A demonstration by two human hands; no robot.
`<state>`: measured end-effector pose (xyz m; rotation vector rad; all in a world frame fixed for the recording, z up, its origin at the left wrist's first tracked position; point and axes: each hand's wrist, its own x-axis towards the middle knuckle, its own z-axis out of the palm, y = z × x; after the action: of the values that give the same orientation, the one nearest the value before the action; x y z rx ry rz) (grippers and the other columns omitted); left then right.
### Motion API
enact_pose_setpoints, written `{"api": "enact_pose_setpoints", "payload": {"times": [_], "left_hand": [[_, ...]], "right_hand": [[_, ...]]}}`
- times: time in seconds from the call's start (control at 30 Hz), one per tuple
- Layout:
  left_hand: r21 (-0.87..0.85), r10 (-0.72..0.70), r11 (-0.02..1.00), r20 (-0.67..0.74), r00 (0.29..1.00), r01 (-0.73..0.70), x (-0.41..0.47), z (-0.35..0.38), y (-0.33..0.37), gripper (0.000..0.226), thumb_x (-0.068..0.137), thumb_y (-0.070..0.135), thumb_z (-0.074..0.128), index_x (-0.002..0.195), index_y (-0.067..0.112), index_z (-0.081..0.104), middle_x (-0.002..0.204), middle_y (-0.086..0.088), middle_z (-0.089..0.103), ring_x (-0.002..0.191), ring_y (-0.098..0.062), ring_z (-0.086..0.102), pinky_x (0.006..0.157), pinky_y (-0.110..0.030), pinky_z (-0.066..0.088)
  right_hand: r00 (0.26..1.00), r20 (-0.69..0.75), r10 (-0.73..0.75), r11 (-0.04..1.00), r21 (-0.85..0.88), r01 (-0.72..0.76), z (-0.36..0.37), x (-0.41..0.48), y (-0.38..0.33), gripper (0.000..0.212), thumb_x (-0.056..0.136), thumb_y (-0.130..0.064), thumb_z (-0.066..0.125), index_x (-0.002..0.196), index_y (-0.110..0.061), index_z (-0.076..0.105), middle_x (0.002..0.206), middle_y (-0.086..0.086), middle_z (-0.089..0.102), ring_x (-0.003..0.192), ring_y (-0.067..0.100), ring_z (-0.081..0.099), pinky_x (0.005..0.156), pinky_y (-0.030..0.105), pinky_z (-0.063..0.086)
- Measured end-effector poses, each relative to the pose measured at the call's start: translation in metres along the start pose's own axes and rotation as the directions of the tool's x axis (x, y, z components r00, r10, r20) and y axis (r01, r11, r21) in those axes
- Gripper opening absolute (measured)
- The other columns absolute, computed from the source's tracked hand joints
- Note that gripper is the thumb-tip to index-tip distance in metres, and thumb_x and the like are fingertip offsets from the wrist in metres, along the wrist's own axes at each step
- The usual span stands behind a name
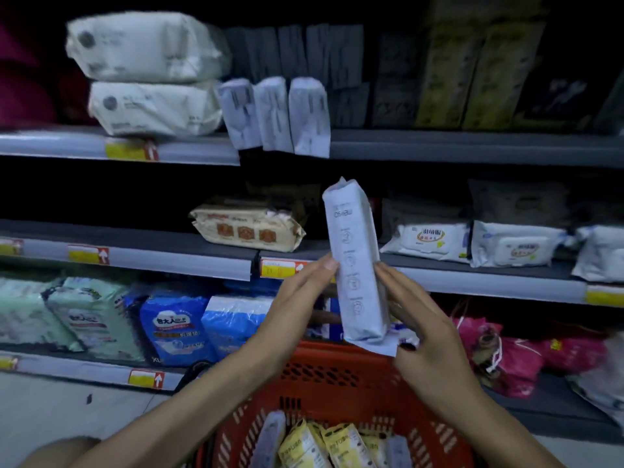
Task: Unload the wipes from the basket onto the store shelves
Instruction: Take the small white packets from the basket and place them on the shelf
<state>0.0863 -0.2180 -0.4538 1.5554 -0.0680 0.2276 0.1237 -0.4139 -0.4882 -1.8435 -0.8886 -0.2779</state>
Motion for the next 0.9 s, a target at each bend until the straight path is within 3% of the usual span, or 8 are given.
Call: {"api": "enact_pose_setpoints", "payload": {"times": [0.2, 0.37, 0.53, 0.63, 0.7, 0.77, 0.83, 0.9], "left_hand": [[0.203, 0.17, 0.961, 0.112, 0.979, -0.19, 0.019, -0.009, 0.043, 0.068, 0.093, 0.018, 0.06, 0.15, 0.052, 0.047, 0.127, 0.0, 0.073, 0.114, -0.042, 0.065, 0.09, -0.062, 0.054], [0.322, 0.316, 0.878, 0.168, 0.934, -0.355, 0.041, -0.009, 0.082, 0.08, 0.099, 0.014, 0.071, 0.161, 0.043, 0.029, 0.132, 0.013, 0.069, 0.116, -0.012, 0.067, 0.084, -0.033, 0.057], [0.449, 0.433, 0.775, 0.135, 0.891, -0.445, 0.078, -0.02, 0.123, 0.075, 0.101, 0.023, 0.068, 0.162, 0.04, 0.029, 0.131, 0.012, 0.07, 0.115, -0.008, 0.068, 0.097, -0.036, 0.058], [0.555, 0.51, 0.688, 0.087, 0.856, -0.467, 0.101, -0.028, 0.147, 0.066, 0.101, 0.026, 0.068, 0.159, 0.036, 0.038, 0.142, 0.021, 0.06, 0.109, 0.002, 0.065, 0.087, -0.024, 0.058], [0.716, 0.583, 0.588, -0.052, 0.811, -0.377, 0.115, -0.031, 0.153, 0.048, 0.097, 0.032, 0.072, 0.144, 0.033, 0.061, 0.12, 0.016, 0.066, 0.09, -0.002, 0.066, 0.069, -0.018, 0.052], [0.892, 0.634, 0.429, -0.186, 0.75, -0.142, 0.123, -0.028, 0.152, 0.025, 0.095, 0.041, 0.072, 0.117, 0.03, 0.074, 0.103, 0.009, 0.062, 0.082, -0.01, 0.063, 0.061, -0.027, 0.042], [0.941, 0.64, 0.337, -0.251, 0.727, 0.028, 0.127, -0.022, 0.147, 0.014, 0.097, 0.04, 0.067, 0.101, 0.028, 0.073, 0.107, 0.004, 0.058, 0.082, -0.02, 0.063, 0.061, -0.033, 0.04], [0.946, 0.647, 0.318, -0.269, 0.714, 0.068, 0.129, -0.019, 0.142, 0.012, 0.098, 0.037, 0.066, 0.095, 0.026, 0.07, 0.107, 0.003, 0.053, 0.079, -0.023, 0.06, 0.061, -0.034, 0.041]], "right_hand": [[0.993, -0.115, 0.012, 0.949, 0.313, 0.025, -0.026, 0.046, -0.047, 0.083, 0.082, 0.003, 0.078, 0.144, -0.045, 0.051, 0.143, -0.028, 0.056, 0.13, -0.004, 0.056, 0.098, 0.018, 0.054], [0.98, -0.19, -0.059, 0.93, 0.347, 0.123, -0.035, 0.092, -0.076, 0.077, 0.082, -0.001, 0.078, 0.147, -0.032, 0.05, 0.136, -0.026, 0.063, 0.128, -0.002, 0.058, 0.093, 0.017, 0.055], [0.968, -0.226, -0.108, 0.902, 0.386, 0.191, -0.039, 0.149, -0.09, 0.072, 0.09, 0.005, 0.071, 0.152, -0.023, 0.047, 0.138, -0.018, 0.064, 0.126, 0.006, 0.063, 0.092, 0.033, 0.06], [0.958, -0.256, -0.132, 0.915, 0.341, 0.217, -0.041, 0.186, -0.093, 0.068, 0.093, -0.004, 0.072, 0.154, -0.024, 0.047, 0.145, -0.012, 0.06, 0.133, 0.011, 0.058, 0.098, 0.039, 0.058], [0.948, -0.3, -0.107, 0.945, 0.264, 0.191, -0.036, 0.212, -0.083, 0.064, 0.094, -0.011, 0.074, 0.152, -0.023, 0.05, 0.143, -0.009, 0.062, 0.132, 0.01, 0.058, 0.101, 0.037, 0.057], [0.944, -0.327, -0.041, 0.978, 0.18, 0.104, -0.022, 0.231, -0.067, 0.059, 0.09, -0.026, 0.076, 0.146, -0.022, 0.057, 0.135, -0.008, 0.068, 0.127, 0.009, 0.062, 0.103, 0.039, 0.056], [0.941, -0.334, 0.05, 0.995, 0.103, -0.016, -0.008, 0.24, -0.052, 0.063, 0.081, -0.044, 0.073, 0.141, -0.028, 0.062, 0.125, -0.01, 0.072, 0.12, 0.009, 0.065, 0.1, 0.042, 0.056], [0.934, -0.347, 0.082, 0.996, 0.048, -0.07, 0.002, 0.241, -0.044, 0.06, 0.082, -0.047, 0.072, 0.14, -0.035, 0.06, 0.12, -0.014, 0.073, 0.117, 0.006, 0.066, 0.096, 0.039, 0.058]]}}
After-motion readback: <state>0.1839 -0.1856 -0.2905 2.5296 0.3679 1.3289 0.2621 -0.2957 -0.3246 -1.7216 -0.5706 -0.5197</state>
